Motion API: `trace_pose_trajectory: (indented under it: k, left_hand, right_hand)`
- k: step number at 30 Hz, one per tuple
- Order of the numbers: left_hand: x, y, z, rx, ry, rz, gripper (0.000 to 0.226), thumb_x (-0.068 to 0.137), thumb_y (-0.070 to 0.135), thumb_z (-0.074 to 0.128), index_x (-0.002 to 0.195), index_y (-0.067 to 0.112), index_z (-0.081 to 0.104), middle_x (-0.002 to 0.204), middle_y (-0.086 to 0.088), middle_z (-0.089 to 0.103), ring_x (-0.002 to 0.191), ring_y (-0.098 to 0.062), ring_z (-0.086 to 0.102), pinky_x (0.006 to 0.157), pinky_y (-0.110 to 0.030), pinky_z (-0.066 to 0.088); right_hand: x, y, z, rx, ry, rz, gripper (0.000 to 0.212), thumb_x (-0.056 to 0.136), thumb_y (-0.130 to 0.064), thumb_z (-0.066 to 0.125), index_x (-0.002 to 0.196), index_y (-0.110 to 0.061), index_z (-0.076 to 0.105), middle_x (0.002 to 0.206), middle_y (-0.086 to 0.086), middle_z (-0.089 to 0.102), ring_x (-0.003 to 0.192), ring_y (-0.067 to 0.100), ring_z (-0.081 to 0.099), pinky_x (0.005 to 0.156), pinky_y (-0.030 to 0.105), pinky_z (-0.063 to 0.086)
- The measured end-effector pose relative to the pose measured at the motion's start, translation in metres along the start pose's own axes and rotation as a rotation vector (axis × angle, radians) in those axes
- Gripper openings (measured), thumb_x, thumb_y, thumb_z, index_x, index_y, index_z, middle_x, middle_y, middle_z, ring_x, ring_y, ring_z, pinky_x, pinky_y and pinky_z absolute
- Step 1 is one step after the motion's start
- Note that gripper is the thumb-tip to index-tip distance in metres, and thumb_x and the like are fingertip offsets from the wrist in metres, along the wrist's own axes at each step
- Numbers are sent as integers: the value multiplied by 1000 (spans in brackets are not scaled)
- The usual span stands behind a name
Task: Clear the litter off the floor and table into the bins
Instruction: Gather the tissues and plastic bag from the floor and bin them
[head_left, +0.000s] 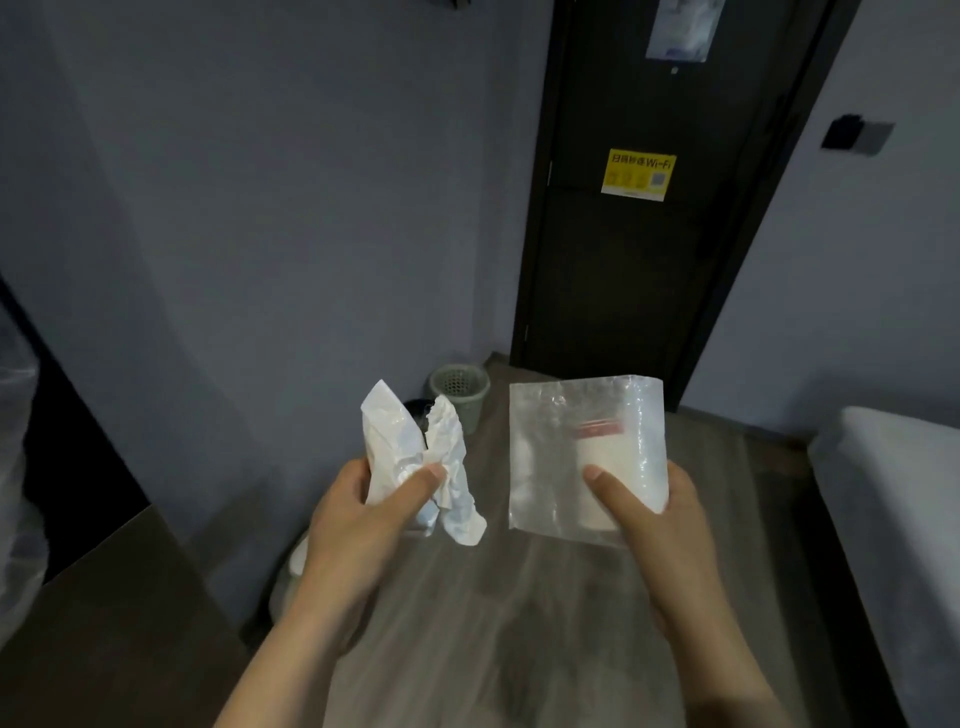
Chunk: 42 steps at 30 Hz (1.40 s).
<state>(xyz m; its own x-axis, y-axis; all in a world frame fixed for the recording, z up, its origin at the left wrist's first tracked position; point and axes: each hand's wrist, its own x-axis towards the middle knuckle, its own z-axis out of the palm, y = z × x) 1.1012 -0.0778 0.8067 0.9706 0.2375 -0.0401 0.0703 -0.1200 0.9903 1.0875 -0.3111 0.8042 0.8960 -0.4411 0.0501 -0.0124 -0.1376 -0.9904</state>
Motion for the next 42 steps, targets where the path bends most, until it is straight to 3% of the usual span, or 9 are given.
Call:
trace_pose_trajectory:
  k: [8,15,20,24,28,31,34,38,42]
  left_hand:
    - [128,22,66,92,55,-8,23,74,39,78,85,21,68,77,3,74,72,-10,69,59,-24,48]
    - [237,8,91,72,88,-56,19,70,32,82,74,21,67,71,11,72,58,-2,66,56,-25,48]
    - [341,-12,99,24,81,-89,27,57,33,82,71,15,67,59,5,66,54,-9,60,51,-26,46]
    - [421,-22,95,-4,76,-118,27,60,25,84,81,15,70,74,-1,73,67,-19,68,61,-36,54]
    - [510,-25,87,80,109,-104,24,68,24,84,87,21,70,79,5,73,72,-9,69,57,-23,51]
    - [562,-30,88,136,105,-122,26,70,28,82,91,21,70,84,5,73,75,-11,68,60,-27,51]
    - [604,-38,95,212,85,-149,31,71,33,81,95,19,68,87,3,71,79,-17,67,69,-36,56]
    - [666,-56,111,276,70,-195,38,72,40,79,100,19,65,92,3,69,82,-14,65,64,-27,48]
    - [731,-74,139,276,90,-230,28,71,38,79,91,26,63,86,12,68,80,-8,65,58,-20,44]
  right_hand:
    - [158,-1,26,5,-92,-29,57,75,-38,77,125,-26,53,109,-6,64,96,13,65,76,36,58]
    - [263,16,82,-37,-154,25,62,74,-37,78,128,-24,49,111,-3,61,97,17,62,78,40,58]
    - [342,29,141,-100,-180,7,54,76,-39,76,123,-26,53,110,-4,64,95,17,65,78,46,59]
    - [396,32,194,-155,-217,21,55,76,-41,75,125,-28,53,109,-6,64,95,13,65,78,42,59]
    - [454,30,251,-194,-236,66,49,76,-43,75,119,-32,53,107,-6,64,93,15,65,77,42,59]
    - [492,35,280,-196,-247,109,40,76,-41,75,109,-36,53,103,-5,63,91,15,65,74,38,59]
    - [532,42,301,-196,-259,152,48,77,-38,76,119,-25,56,105,-1,66,93,18,66,78,46,59]
    - [596,65,329,-198,-270,181,48,77,-36,76,119,-23,57,107,2,66,94,20,67,77,47,59]
    - [669,91,361,-206,-318,217,51,77,-36,75,121,-23,54,106,0,66,93,19,66,76,45,59]
